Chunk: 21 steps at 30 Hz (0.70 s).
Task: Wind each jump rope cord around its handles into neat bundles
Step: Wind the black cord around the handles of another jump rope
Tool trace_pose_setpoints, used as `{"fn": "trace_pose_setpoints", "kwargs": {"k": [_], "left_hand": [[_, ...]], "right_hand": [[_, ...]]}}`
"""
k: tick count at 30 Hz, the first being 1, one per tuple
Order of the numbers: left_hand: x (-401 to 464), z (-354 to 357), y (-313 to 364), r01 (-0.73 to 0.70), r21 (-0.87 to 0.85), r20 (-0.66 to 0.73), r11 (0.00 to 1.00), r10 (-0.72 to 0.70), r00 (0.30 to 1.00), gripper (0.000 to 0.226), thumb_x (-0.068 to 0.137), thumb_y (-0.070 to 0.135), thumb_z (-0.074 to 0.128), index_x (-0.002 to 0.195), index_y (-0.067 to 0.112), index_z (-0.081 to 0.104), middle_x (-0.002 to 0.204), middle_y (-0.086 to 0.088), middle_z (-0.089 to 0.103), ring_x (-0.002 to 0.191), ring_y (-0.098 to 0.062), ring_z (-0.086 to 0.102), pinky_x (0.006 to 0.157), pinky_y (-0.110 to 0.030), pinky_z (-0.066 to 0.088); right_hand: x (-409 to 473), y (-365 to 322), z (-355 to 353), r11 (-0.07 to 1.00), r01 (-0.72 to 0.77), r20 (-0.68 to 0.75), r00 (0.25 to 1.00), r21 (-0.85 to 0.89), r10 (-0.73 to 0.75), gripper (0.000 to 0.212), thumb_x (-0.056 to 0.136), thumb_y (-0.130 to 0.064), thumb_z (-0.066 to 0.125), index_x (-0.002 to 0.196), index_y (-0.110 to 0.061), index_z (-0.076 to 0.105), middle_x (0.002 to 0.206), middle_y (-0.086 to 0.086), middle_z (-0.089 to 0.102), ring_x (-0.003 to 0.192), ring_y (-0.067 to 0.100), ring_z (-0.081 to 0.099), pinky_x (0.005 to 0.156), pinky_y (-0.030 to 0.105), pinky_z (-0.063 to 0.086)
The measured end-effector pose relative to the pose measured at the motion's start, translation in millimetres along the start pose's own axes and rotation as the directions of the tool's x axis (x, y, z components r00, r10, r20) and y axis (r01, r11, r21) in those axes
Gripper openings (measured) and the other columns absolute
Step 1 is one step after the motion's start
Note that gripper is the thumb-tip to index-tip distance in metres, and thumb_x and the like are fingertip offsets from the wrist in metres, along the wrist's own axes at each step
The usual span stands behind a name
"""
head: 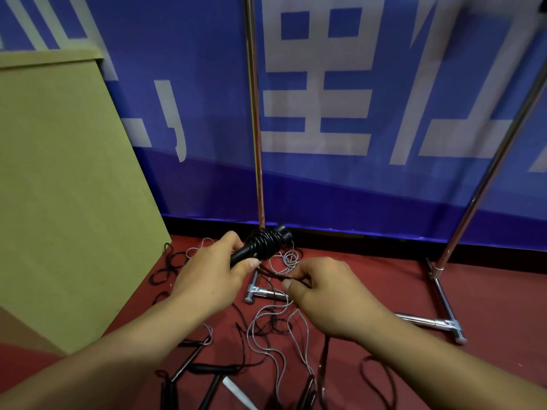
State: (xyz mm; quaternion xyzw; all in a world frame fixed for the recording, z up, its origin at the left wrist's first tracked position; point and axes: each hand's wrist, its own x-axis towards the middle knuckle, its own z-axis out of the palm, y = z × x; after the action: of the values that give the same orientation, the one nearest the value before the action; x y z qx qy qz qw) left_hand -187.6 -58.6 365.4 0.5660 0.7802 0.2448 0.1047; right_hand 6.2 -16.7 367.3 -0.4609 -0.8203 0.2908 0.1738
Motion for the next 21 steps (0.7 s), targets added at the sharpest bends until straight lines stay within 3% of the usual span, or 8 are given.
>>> {"fn": "trace_pose_setpoints", "kwargs": {"k": [3, 6, 11, 16, 19, 21], "left_hand": [[0, 0, -3, -0.037, 0.034, 0.048, 0.999, 0.036, 0.998, 0.023, 0.087, 0.048, 0.067, 0.088, 0.032, 0.051, 0.069, 0.006, 0.063, 0.066, -0.012, 0.06, 0.066, -0.036, 0.052], [-1, 0, -1, -0.068, 0.058, 0.119, 0.996, 0.06, 0.991, 0.021, 0.083, 0.048, 0.073, 0.088, 0.033, 0.058, 0.066, 0.008, 0.06, 0.065, -0.007, 0.057, 0.061, -0.03, 0.044], [-8, 4, 6, -0.182, -0.016, 0.306, 0.983, 0.178, 0.935, 0.018, 0.081, 0.047, 0.075, 0.086, 0.035, 0.062, 0.069, 0.009, 0.059, 0.063, -0.002, 0.052, 0.058, -0.024, 0.037], [-15, -1, 13, -0.322, -0.059, 0.314, 0.945, 0.324, 0.892, 0.013, 0.087, 0.045, 0.069, 0.094, 0.037, 0.063, 0.075, 0.009, 0.062, 0.068, -0.005, 0.056, 0.064, -0.028, 0.044], [-18, -3, 12, -0.335, -0.129, 0.334, 0.933, 0.359, 0.872, 0.009, 0.09, 0.038, 0.068, 0.095, 0.035, 0.061, 0.073, 0.01, 0.06, 0.068, -0.006, 0.054, 0.065, -0.029, 0.044], [-18, -6, 11, -0.291, -0.247, 0.36, 0.924, 0.367, 0.858, 0.007, 0.092, 0.031, 0.067, 0.095, 0.033, 0.061, 0.08, 0.004, 0.064, 0.075, -0.014, 0.058, 0.073, -0.04, 0.049]], "right_hand": [[-1, 1, 1, 0.998, 0.042, -0.092, 0.995, -0.055, -0.047, 0.023, 0.091, -0.044, 0.057, 0.08, -0.023, 0.061, 0.069, -0.006, 0.059, 0.072, 0.016, 0.058, 0.063, 0.031, 0.043], [-2, 1, -1, 0.993, 0.098, -0.134, 0.985, -0.062, -0.106, 0.018, 0.093, -0.042, 0.055, 0.089, -0.027, 0.061, 0.082, -0.005, 0.065, 0.082, 0.019, 0.061, 0.071, 0.037, 0.05], [2, 1, -16, 0.968, 0.129, -0.178, 0.97, -0.213, -0.169, 0.018, 0.094, -0.043, 0.053, 0.097, -0.028, 0.061, 0.098, -0.007, 0.065, 0.094, 0.022, 0.061, 0.077, 0.038, 0.05], [5, 8, -29, 0.965, 0.11, -0.211, 0.964, -0.238, -0.163, 0.024, 0.09, -0.051, 0.058, 0.096, -0.029, 0.067, 0.087, -0.007, 0.068, 0.086, 0.019, 0.063, 0.072, 0.035, 0.051], [7, 14, -34, 0.973, 0.055, -0.207, 0.973, -0.225, -0.103, 0.037, 0.081, -0.064, 0.062, 0.095, -0.03, 0.069, 0.078, -0.008, 0.067, 0.08, 0.015, 0.062, 0.066, 0.032, 0.05], [10, 18, -37, 0.982, 0.032, -0.189, 0.98, -0.187, -0.068, 0.042, 0.078, -0.069, 0.062, 0.09, -0.029, 0.07, 0.072, -0.009, 0.066, 0.075, 0.011, 0.062, 0.064, 0.032, 0.052]]}}
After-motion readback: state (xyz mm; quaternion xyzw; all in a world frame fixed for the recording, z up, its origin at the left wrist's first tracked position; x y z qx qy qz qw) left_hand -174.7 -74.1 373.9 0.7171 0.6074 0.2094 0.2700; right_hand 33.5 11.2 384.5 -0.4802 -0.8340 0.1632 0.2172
